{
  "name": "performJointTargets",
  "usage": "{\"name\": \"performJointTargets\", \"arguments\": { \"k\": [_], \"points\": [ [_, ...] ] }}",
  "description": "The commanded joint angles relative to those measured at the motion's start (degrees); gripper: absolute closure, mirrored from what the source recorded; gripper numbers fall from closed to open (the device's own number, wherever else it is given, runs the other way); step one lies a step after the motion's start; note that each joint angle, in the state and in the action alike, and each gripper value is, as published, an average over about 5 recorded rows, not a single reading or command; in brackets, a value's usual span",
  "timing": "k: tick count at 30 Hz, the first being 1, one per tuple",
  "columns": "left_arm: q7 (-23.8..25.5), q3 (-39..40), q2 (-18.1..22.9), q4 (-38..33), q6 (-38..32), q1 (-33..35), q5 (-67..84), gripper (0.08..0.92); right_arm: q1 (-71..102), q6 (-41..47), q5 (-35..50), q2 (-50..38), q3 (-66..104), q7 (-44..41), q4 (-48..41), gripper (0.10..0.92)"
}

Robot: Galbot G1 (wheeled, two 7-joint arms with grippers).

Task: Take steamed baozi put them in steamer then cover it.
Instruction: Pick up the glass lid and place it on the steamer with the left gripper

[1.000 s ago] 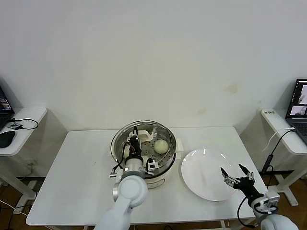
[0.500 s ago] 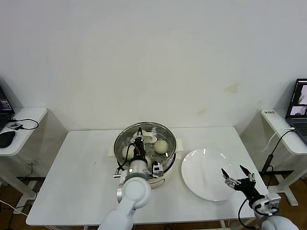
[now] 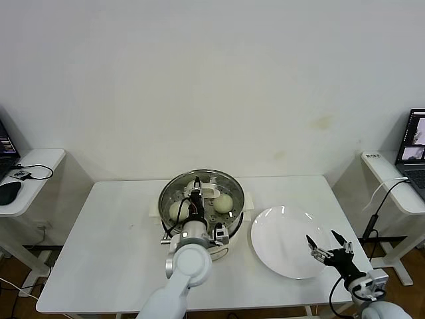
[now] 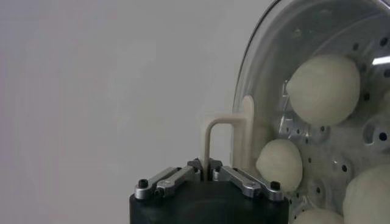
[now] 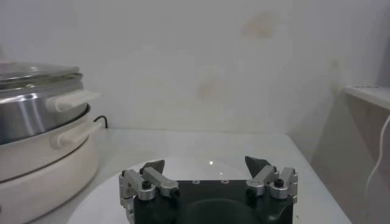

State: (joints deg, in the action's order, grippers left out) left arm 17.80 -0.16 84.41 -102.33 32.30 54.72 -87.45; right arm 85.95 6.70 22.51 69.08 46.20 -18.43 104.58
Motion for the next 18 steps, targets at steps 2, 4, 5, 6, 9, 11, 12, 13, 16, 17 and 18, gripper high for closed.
{"name": "performJointTargets", "arguments": {
  "k": [2,4,5,6,9,11,12,13,16,17,18],
  "points": [
    [0.01,0.14,0.14,0.97,-0.28,-0.16,-0.26,0.865,-0.06,-0.17,-0.08,0.03,0.01,-0.07,-0.22,0.203],
    [-0.04,0.08,0.15,1.14,-0.42,-0.19,-0.25,0.865,-0.06,-0.21,-0.14,0.05,0.02,-0.08,-0.23,0.203],
    [-0.07,0.05,0.16,1.2,-0.47,-0.22,-0.23,0.865,-0.04,-0.24,-0.17,0.05,0.02,-0.09,-0.25,0.203],
    [-0.09,0.03,0.17,1.25,-0.51,-0.25,-0.2,0.865,-0.02,-0.28,-0.21,0.04,0.02,-0.11,-0.27,0.203],
    [-0.22,-0.02,0.33,1.37,-0.54,-0.35,-0.16,0.865,0.05,-0.38,-0.26,0.02,0.05,-0.15,-0.37,0.203],
    [-0.39,-0.03,0.46,1.49,-0.65,-0.39,-0.17,0.865,0.07,-0.41,-0.26,0.01,0.07,-0.16,-0.39,0.203],
    [-0.51,-0.04,0.5,1.56,-0.74,-0.39,-0.19,0.865,0.07,-0.41,-0.26,0.02,0.08,-0.16,-0.38,0.203],
    [-0.63,-0.05,0.52,1.64,-0.88,-0.37,-0.2,0.865,0.08,-0.41,-0.26,0.02,0.09,-0.16,-0.37,0.203],
    [-0.91,-0.13,0.55,1.86,-1.27,-0.24,-0.22,0.865,0.11,-0.45,-0.26,0.01,0.13,-0.18,-0.37,0.203],
    [-0.94,-0.15,0.55,1.88,-1.38,-0.16,-0.22,0.865,0.13,-0.46,-0.26,0.0,0.14,-0.18,-0.39,0.203],
    [-0.96,-0.16,0.53,1.88,-1.46,-0.08,-0.23,0.865,0.15,-0.49,-0.26,0.0,0.15,-0.19,-0.42,0.203]
  ]
}}
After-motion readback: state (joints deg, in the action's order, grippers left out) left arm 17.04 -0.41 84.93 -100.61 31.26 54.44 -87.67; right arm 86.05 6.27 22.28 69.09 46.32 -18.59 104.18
